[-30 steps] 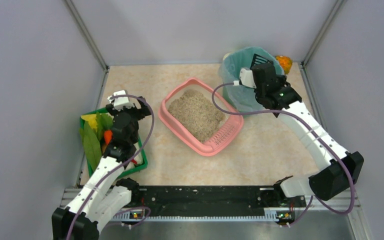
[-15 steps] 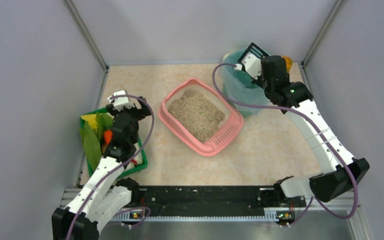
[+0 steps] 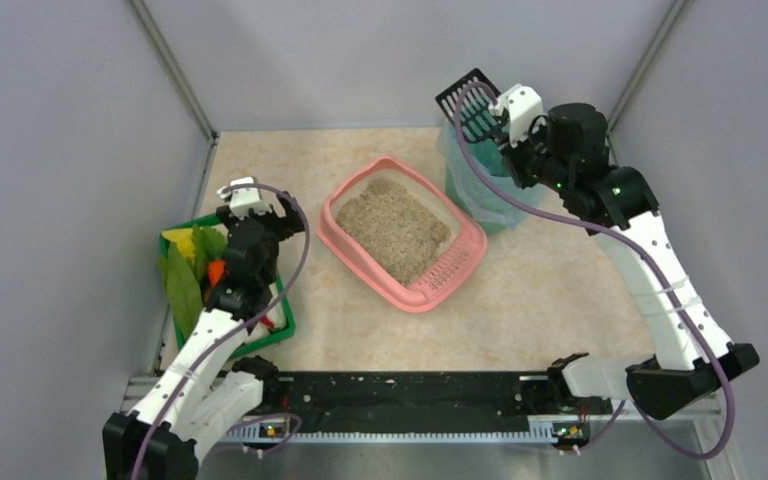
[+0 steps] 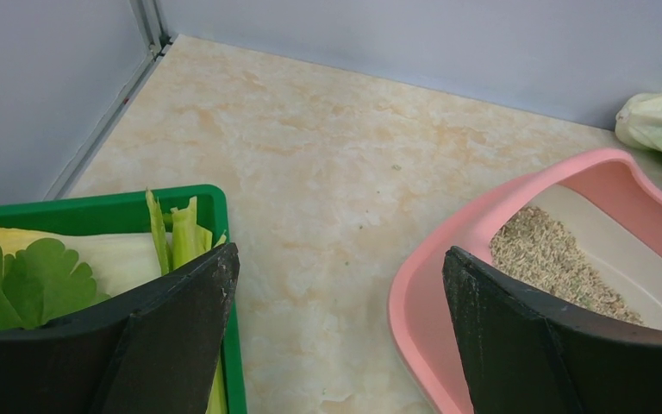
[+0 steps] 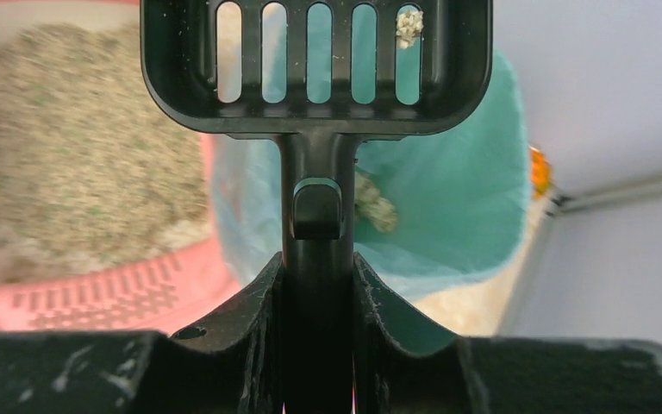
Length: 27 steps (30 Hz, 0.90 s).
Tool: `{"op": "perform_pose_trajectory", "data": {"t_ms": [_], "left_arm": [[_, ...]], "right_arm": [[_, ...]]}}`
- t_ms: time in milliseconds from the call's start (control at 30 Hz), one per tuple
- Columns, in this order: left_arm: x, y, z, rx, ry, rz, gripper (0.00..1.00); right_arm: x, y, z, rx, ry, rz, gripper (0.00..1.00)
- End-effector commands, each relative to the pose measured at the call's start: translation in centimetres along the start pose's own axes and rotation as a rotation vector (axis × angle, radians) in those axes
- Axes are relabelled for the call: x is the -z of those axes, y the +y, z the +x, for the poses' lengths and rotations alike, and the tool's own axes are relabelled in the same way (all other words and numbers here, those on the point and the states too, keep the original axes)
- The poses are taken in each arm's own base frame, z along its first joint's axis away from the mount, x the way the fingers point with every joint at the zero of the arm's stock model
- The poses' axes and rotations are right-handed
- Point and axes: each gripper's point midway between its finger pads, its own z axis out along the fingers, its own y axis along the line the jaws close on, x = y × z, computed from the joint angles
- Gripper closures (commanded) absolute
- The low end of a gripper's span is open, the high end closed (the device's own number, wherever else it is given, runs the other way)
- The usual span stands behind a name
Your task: Clean the litter box
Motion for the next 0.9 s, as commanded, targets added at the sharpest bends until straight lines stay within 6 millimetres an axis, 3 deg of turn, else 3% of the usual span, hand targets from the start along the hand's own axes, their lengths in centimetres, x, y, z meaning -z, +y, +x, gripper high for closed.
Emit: {"op": "perform_pose_trajectory", "data": {"t_ms": [0, 267, 500, 700, 867], "left_arm": [[0.0, -1.2, -3.0, 0.056, -0.043, 0.027, 0.08], [0.1, -2.7, -6.0, 0.069, -0.053, 0.080, 0.08], [0.1, -7.2, -10.2, 0.112, -0.049, 0.264, 0.08], [0.5, -12.7, -10.2, 0.154, 0.058, 0.524, 0.08], [1.0, -17.0, -8.1, 0.135, 0.214, 0.741, 0.01]], "right_arm": [[1.7, 3.5, -2.7, -0.159, -0.114, -0.190, 1.00], [1.1, 7.9, -1.4, -0.159, -0.079, -0.334, 1.00], [-0.9, 12.6, 1.5, -0.134, -0.019, -0.423, 1.00], [-2.7, 15.8, 3.8, -0.123, 0.016, -0.484, 1.00], [-3.5, 18.2, 4.2, -0.096, 0.022, -0.532, 1.00]]}}
